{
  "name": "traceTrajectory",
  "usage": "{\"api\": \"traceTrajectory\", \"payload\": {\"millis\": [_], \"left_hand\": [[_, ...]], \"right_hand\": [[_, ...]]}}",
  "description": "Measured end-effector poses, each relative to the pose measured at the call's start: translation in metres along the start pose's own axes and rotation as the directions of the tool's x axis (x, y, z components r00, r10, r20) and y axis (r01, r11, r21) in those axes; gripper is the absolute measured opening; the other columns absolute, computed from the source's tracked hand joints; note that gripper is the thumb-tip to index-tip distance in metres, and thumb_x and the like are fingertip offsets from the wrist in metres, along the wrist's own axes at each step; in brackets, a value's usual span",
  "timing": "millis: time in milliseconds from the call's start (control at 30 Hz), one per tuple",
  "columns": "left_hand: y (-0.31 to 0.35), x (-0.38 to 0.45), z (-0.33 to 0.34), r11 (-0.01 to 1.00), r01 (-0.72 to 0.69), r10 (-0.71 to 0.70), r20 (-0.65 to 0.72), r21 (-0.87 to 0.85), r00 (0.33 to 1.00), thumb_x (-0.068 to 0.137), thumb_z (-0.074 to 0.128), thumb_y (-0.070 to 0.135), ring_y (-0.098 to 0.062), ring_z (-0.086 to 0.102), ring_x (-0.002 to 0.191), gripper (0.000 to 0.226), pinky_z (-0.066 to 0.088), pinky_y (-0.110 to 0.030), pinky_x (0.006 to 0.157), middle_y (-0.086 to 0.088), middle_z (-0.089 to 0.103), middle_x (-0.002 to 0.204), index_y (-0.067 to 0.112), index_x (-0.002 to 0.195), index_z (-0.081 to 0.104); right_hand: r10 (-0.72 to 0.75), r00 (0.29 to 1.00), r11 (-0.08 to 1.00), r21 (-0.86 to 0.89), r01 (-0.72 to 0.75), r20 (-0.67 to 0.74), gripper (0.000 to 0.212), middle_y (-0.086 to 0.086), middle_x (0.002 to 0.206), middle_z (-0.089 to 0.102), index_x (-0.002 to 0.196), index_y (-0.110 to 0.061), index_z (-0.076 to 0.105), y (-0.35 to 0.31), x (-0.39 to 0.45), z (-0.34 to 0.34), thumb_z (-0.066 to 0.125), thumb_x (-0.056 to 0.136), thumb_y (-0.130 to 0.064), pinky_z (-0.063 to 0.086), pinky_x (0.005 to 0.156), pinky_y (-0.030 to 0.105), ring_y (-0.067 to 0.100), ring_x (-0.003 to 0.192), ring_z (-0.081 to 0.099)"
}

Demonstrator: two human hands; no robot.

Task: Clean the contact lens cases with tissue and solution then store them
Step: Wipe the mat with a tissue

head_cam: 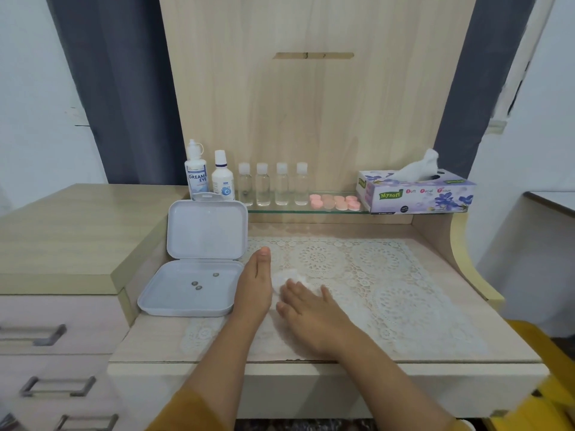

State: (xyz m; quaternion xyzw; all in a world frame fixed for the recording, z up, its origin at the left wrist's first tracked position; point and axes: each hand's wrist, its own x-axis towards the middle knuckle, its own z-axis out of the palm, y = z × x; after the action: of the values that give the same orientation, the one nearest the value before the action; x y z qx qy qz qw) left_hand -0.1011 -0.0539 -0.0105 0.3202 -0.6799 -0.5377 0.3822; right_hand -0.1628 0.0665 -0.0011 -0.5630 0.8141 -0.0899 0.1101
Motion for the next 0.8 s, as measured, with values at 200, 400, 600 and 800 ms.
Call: {"api": "traceTrajectory", "payload": {"millis": [200, 400, 600, 800], "left_hand": [[0.001, -0.003, -0.001, 1.000, -0.002, 0.002, 0.019, 0.023, 1.000, 0.098, 0.024, 0.053, -0.008, 0.035, 0.136, 0.059, 0.021, -0.020, 0.108, 0.007, 0.043, 0.147, 0.020, 0.143, 0.041], [0.003, -0.005, -0.001, 1.000, 0.004, -0.005, 0.022, 0.021, 1.000, 0.099, 0.024, 0.051, -0.009, 0.033, 0.137, 0.057, 0.019, -0.018, 0.105, 0.006, 0.041, 0.148, 0.020, 0.144, 0.040], [0.002, -0.004, 0.000, 1.000, -0.009, 0.008, 0.021, 0.030, 1.000, 0.100, 0.024, 0.049, -0.009, 0.034, 0.137, 0.056, 0.020, -0.018, 0.105, 0.006, 0.043, 0.147, 0.020, 0.143, 0.042], [0.006, -0.005, 0.000, 0.999, -0.014, 0.013, 0.025, 0.031, 1.000, 0.102, 0.028, 0.044, 0.000, 0.040, 0.122, 0.048, 0.024, -0.016, 0.099, 0.009, 0.050, 0.134, 0.018, 0.138, 0.048]], "right_hand": [[0.231, 0.973, 0.972, -0.048, -0.232, -0.022, 0.054, 0.001, 0.161, -0.014, 0.154, -0.014, -0.006, 0.045, -0.008, -0.013, 0.006, 0.105, -0.033, -0.012, 0.117, 0.043, 0.011, 0.148, -0.012], [0.490, 0.822, 0.857, 0.333, -0.394, -0.289, 0.037, 0.016, 0.139, 0.048, 0.134, -0.008, 0.046, 0.083, -0.015, -0.022, 0.029, 0.102, -0.015, 0.038, 0.104, 0.044, 0.030, 0.125, 0.048], [0.372, 0.839, 0.846, 0.516, -0.131, -0.398, 0.037, 0.007, 0.132, 0.059, 0.133, -0.011, 0.055, 0.039, -0.006, -0.027, 0.038, 0.100, -0.009, 0.042, 0.096, 0.028, 0.021, 0.118, 0.055], [0.052, 0.947, 0.978, 0.206, 0.015, -0.318, 0.026, 0.003, 0.097, 0.065, 0.098, -0.015, 0.062, -0.002, 0.035, -0.008, 0.037, 0.100, -0.022, 0.049, 0.085, 0.038, 0.024, 0.094, 0.062]]}}
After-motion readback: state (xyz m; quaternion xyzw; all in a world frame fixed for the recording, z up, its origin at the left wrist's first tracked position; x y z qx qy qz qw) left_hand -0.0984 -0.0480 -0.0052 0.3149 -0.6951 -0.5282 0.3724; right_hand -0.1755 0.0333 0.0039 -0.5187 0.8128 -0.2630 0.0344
